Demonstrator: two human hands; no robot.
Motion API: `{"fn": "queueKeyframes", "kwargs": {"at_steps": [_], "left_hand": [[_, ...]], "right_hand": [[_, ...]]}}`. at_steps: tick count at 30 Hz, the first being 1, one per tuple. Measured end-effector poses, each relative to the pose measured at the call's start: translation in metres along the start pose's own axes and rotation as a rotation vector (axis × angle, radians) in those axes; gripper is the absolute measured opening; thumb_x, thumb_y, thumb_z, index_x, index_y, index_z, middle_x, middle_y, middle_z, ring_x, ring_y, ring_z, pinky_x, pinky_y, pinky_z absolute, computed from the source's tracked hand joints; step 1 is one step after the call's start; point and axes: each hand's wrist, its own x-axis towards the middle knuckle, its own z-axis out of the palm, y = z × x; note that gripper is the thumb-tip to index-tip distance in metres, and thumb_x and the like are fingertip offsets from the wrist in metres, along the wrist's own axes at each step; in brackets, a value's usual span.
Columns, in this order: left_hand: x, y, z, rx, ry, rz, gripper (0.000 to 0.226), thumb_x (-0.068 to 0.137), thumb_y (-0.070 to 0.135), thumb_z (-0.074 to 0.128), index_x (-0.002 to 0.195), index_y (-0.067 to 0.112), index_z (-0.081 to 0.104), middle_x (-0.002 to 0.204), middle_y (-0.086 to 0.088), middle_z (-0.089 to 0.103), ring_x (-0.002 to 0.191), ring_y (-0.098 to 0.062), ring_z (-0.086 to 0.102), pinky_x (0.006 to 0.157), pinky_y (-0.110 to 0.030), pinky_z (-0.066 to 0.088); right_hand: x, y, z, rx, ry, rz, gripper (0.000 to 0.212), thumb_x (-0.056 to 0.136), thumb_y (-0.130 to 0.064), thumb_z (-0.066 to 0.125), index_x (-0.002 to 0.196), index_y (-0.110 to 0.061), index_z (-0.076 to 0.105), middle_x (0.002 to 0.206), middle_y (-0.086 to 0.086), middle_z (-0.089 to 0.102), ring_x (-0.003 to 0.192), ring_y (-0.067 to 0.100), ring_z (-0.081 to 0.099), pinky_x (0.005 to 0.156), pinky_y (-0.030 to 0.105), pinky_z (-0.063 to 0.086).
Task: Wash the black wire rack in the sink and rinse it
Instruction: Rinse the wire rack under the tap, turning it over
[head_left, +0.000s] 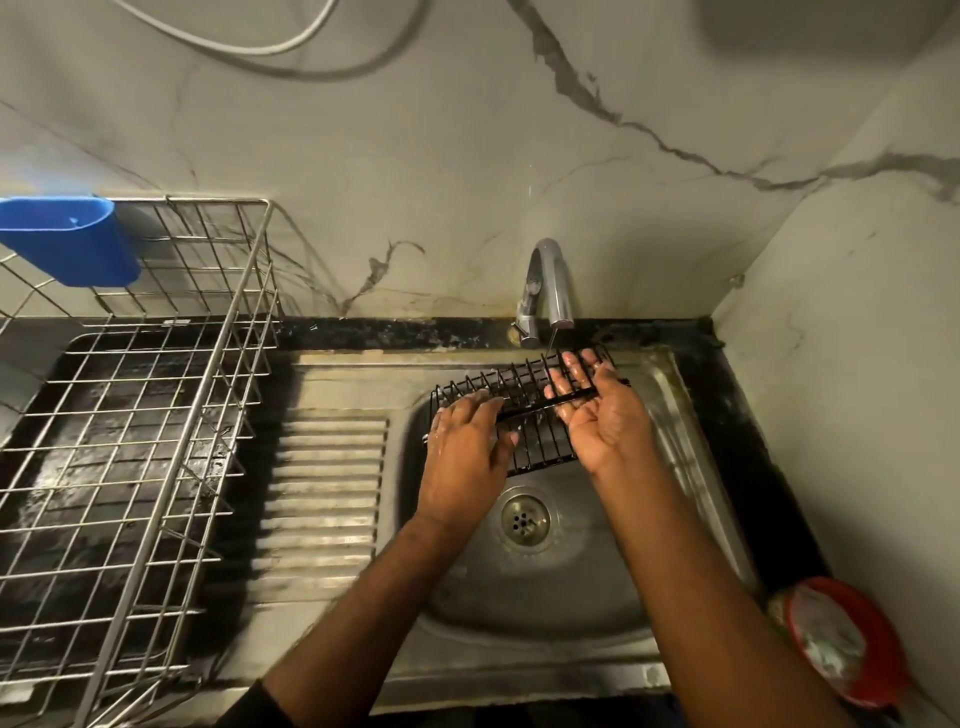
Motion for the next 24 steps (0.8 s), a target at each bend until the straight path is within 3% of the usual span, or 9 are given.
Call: {"fn": "queueKeyframes", "kwargs": {"at_steps": [2,4,12,15,19,24], "left_hand": [[-0.001,-0.002,0.004,0.007,-0.049,0.003,0.061,0.102,0.036,0.055,0.157,0.019,0.034,0.166,-0.003,0.027,0.155,-0.018,0.017,0.128,-0.034,0.004],[-0.003,-0.005,0.008,0.001,-0.060,-0.012,0.068,0.103,0.043,0.052,0.160,0.019,0.024,0.170,-0.003,0.013,0.157,-0.017,0.004,0.123,-0.030,-0.004],[-0.005,-0.023,0.004,-0.108,0.101,-0.200,0.082,0.098,0.066,0.025,0.162,0.016,0.017,0.171,-0.008,0.002,0.157,-0.021,-0.005,0.128,-0.041,-0.001],[-0.005,-0.024,0.002,-0.230,0.134,-0.251,0.083,0.097,0.068,0.029,0.162,0.018,0.015,0.170,-0.010,0.012,0.157,-0.024,0.008,0.127,-0.046,0.014],[-0.009,-0.011,-0.002,-0.514,0.149,-0.315,0.076,0.097,0.059,0.045,0.158,0.017,0.026,0.160,-0.005,0.038,0.146,-0.019,0.037,0.111,-0.025,0.030],[-0.007,-0.007,-0.002,-0.527,0.135,-0.260,0.063,0.095,0.060,0.047,0.142,0.018,0.049,0.137,0.001,0.060,0.128,-0.016,0.055,0.107,-0.037,0.047]], "right_hand": [[0.001,-0.001,-0.002,0.034,0.001,-0.016,0.030,0.106,-0.017,0.041,0.131,-0.009,0.056,0.129,0.013,0.065,0.112,0.029,0.063,0.097,0.045,0.047],[0.001,-0.002,-0.005,0.046,-0.008,-0.021,0.030,0.107,-0.019,0.040,0.129,-0.009,0.057,0.127,0.013,0.066,0.110,0.029,0.064,0.100,0.045,0.046],[-0.003,-0.003,-0.020,0.148,0.037,-0.016,0.033,0.107,-0.023,0.039,0.128,-0.006,0.059,0.123,0.015,0.069,0.110,0.029,0.067,0.091,0.043,0.053],[0.000,-0.007,-0.024,0.215,0.084,-0.019,0.032,0.108,-0.022,0.035,0.118,-0.006,0.061,0.120,0.015,0.070,0.107,0.030,0.069,0.095,0.045,0.053],[-0.003,-0.014,-0.025,0.282,0.115,-0.046,0.032,0.108,-0.020,0.035,0.115,-0.004,0.061,0.113,0.016,0.073,0.086,0.024,0.077,0.088,0.044,0.055],[-0.008,-0.023,-0.031,0.264,0.130,-0.098,0.031,0.109,-0.019,0.035,0.114,-0.005,0.062,0.104,0.013,0.076,0.086,0.022,0.077,0.090,0.045,0.056]]}}
